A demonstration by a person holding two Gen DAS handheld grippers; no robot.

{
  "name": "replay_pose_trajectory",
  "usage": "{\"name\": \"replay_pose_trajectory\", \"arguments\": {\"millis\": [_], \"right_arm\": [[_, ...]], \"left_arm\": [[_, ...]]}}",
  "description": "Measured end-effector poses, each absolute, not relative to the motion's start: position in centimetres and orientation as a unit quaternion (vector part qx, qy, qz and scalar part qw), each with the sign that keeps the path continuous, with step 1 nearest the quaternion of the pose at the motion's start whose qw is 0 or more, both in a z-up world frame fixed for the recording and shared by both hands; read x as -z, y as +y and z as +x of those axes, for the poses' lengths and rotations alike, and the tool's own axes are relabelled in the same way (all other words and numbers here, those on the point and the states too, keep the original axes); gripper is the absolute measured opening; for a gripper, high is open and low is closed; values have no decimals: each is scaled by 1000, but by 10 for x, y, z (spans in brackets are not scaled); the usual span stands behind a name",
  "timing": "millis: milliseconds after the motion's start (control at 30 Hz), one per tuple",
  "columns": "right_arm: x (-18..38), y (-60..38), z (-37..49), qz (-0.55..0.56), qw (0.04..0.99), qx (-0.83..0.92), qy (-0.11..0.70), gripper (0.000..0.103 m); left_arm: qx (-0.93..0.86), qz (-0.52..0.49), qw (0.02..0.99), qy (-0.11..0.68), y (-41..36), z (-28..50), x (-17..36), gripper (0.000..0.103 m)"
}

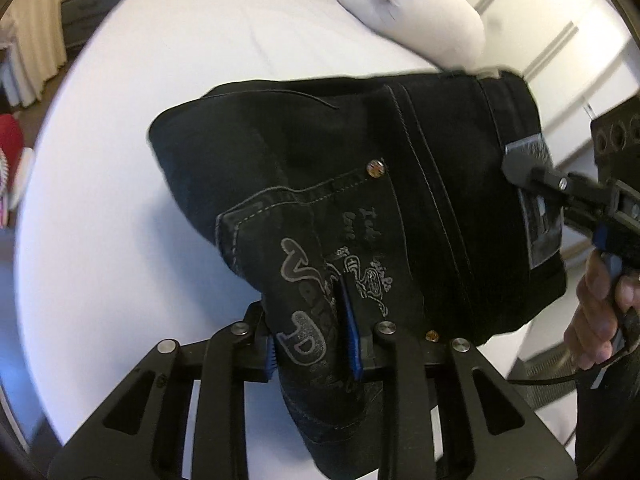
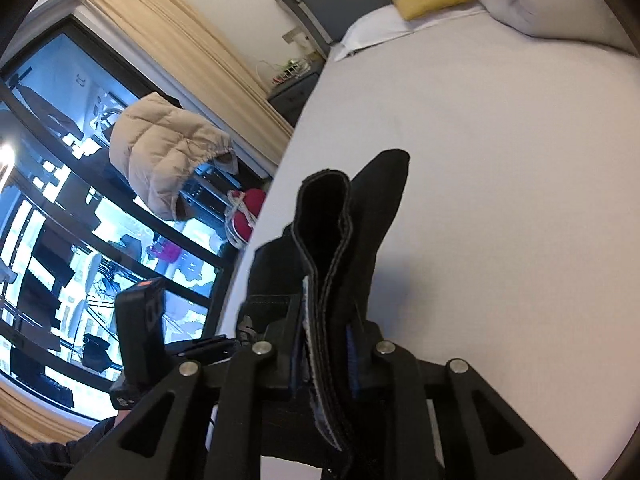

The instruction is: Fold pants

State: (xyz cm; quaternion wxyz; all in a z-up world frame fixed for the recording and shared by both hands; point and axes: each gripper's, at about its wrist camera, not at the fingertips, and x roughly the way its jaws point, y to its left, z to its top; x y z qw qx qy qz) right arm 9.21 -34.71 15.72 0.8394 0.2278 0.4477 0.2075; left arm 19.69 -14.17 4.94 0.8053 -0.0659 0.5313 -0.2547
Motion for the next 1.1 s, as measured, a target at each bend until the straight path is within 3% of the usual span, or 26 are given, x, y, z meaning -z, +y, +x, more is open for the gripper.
{"name": "replay_pose_trajectory", "arguments": {"millis": [167, 367, 433, 500, 567, 600, 633, 667, 700, 733, 800, 967, 1033, 1100], "right_arm": [[-122, -336, 158, 261, 821, -199, 467, 20], [-42, -349, 197, 301, 789, -125, 520, 21], [-14, -366, 192, 336, 774, -107, 525, 31], [-9, -372, 182, 353, 778, -120, 506, 35], [-15, -373, 174, 348, 784, -115, 500, 48], [-23, -373, 168, 339, 791, -105, 499, 58], [-33, -373, 161, 325, 802, -92, 492, 64], [-45, -374, 154, 304, 820, -83, 478, 66], [-60, -371, 144, 277, 840, -78, 461, 68], [-76, -365, 132, 249, 857, -74, 445, 72], [-107, -350, 109, 197, 887, -61, 414, 78], [-168, -315, 45, 109, 938, -32, 328, 92], [-191, -310, 15, 91, 954, -29, 284, 103], [-216, -296, -8, 72, 968, -22, 238, 103]], "left_arm": [[221, -34, 816, 533, -105, 255, -45, 24], [191, -27, 803, 563, -89, 300, 6, 24], [190, -33, 806, 560, -88, 302, 13, 30], [183, -37, 815, 549, -93, 297, 12, 30], [176, -39, 825, 536, -88, 288, 5, 32], [170, -36, 834, 524, -88, 271, -1, 37], [163, -31, 841, 514, -85, 264, -6, 49], [156, -26, 850, 503, -82, 255, -11, 59], [148, -23, 864, 480, -83, 242, -21, 77], [141, -23, 876, 460, -80, 231, -33, 90], [123, -16, 902, 413, -78, 202, -61, 100], [61, 28, 940, 334, -93, 118, -129, 103], [42, 34, 952, 300, -90, 79, -151, 103], [21, 36, 964, 264, -91, 35, -178, 103]]}}
